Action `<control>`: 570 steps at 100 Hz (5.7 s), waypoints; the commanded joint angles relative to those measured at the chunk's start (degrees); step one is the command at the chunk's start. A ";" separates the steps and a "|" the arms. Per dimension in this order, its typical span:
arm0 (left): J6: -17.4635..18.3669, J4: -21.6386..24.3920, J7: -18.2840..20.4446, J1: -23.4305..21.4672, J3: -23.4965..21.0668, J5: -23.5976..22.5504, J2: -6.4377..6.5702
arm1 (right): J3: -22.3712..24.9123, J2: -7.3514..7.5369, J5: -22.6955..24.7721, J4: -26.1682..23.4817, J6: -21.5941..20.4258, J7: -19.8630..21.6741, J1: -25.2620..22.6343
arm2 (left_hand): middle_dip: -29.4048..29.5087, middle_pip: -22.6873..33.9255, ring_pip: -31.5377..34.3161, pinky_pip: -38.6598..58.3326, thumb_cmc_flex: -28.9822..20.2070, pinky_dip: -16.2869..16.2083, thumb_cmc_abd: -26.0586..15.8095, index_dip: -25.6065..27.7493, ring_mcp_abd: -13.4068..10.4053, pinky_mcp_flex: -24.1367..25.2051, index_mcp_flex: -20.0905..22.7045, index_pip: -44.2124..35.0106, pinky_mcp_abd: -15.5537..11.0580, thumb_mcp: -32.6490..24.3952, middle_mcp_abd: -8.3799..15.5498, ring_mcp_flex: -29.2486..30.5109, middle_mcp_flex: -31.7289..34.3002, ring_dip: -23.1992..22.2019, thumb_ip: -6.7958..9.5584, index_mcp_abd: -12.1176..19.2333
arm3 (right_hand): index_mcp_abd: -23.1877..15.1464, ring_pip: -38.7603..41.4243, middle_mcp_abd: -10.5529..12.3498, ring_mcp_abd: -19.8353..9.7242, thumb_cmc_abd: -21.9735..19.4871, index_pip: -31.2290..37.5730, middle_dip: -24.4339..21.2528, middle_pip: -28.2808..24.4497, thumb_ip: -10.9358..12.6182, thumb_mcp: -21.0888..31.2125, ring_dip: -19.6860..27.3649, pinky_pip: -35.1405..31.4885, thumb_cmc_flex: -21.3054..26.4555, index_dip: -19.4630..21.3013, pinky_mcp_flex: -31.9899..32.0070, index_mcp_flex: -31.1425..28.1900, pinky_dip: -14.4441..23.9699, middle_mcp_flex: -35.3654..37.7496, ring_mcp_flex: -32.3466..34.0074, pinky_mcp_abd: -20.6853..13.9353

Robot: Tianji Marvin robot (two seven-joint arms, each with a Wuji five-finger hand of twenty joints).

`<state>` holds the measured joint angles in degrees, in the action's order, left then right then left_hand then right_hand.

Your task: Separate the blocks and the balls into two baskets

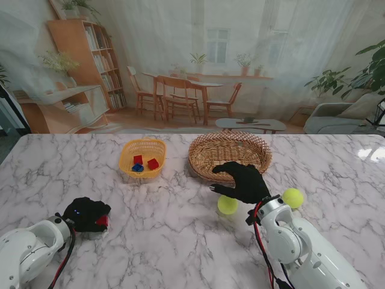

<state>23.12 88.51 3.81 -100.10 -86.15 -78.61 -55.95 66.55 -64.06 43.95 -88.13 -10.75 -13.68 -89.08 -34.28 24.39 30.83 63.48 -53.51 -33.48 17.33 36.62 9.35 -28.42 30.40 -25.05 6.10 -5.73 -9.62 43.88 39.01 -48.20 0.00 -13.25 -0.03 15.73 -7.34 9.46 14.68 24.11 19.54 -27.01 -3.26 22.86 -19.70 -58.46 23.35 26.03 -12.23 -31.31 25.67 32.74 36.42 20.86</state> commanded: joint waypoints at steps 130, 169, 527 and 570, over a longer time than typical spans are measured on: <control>4.98 0.23 5.27 9.19 -2.01 4.71 -0.27 | -0.04 -0.07 -0.03 -0.03 0.61 0.08 -0.15 | -15.81 -3.27 3.64 4.20 -16.19 -1.59 -0.35 3.94 -0.04 -4.69 1.11 -10.13 -2.99 -1.17 -0.45 4.64 6.86 -3.51 3.35 3.91 | -1.75 1.12 -0.22 -0.15 -2.46 0.34 0.45 0.44 1.47 -0.51 -0.58 -0.07 0.27 1.24 0.57 -1.54 0.51 0.49 0.79 0.29; 1.28 -5.76 8.41 21.22 5.02 7.71 -0.17 | -0.12 -0.09 -0.17 0.01 0.80 0.15 -0.10 | -15.84 -3.55 3.48 4.06 -16.20 -1.63 -1.00 3.86 -0.07 -4.37 0.75 -10.29 -3.16 -0.92 -0.02 4.21 6.46 -3.46 3.24 4.25 | -1.66 1.15 -0.22 -0.12 -2.48 0.34 0.45 0.44 1.47 -0.48 -0.59 -0.01 0.31 1.24 0.69 -1.48 0.50 0.52 0.82 0.31; -7.85 -0.95 -11.50 13.44 18.05 30.00 -6.27 | 1.90 -0.07 1.65 0.47 0.62 -2.08 -1.29 | 12.78 -13.32 -16.09 -18.80 5.09 1.93 -16.49 -8.46 3.01 20.62 -2.26 13.72 8.17 6.97 1.22 -15.53 -6.15 18.09 0.09 4.36 | -1.47 -1.35 -0.45 2.51 -2.33 0.13 0.00 0.80 1.42 -0.43 1.26 0.39 0.22 1.09 0.55 -1.24 -0.20 0.00 -0.94 -0.02; -6.23 -1.54 -9.84 14.06 18.03 27.62 -5.56 | 10.88 0.74 8.15 -0.65 -0.05 -4.81 -6.17 | 12.53 -13.07 -16.28 -19.18 5.23 1.62 -16.54 -8.55 2.96 20.64 -2.31 13.70 8.39 7.03 1.40 -15.45 -5.71 17.99 0.12 4.31 | -1.49 -1.02 -0.45 0.25 -2.39 0.32 0.12 0.44 1.41 -0.35 1.31 1.28 0.02 1.26 2.19 -1.00 -0.66 -1.24 -2.66 -0.37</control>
<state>17.18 87.24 -7.08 -86.29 -68.42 -50.86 -61.55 76.44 -64.20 51.83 -89.29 -11.40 -18.06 -94.29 -21.08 11.34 14.64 43.59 -48.57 -30.65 3.65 28.62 12.55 -8.60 28.75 -11.89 13.08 -0.18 -8.85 28.20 32.23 -29.68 0.66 -9.01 -0.03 15.74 -7.34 10.60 14.66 24.11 19.55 -27.01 -3.19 22.84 -18.58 -58.10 23.35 26.03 -11.29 -31.31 25.67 32.69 35.38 20.86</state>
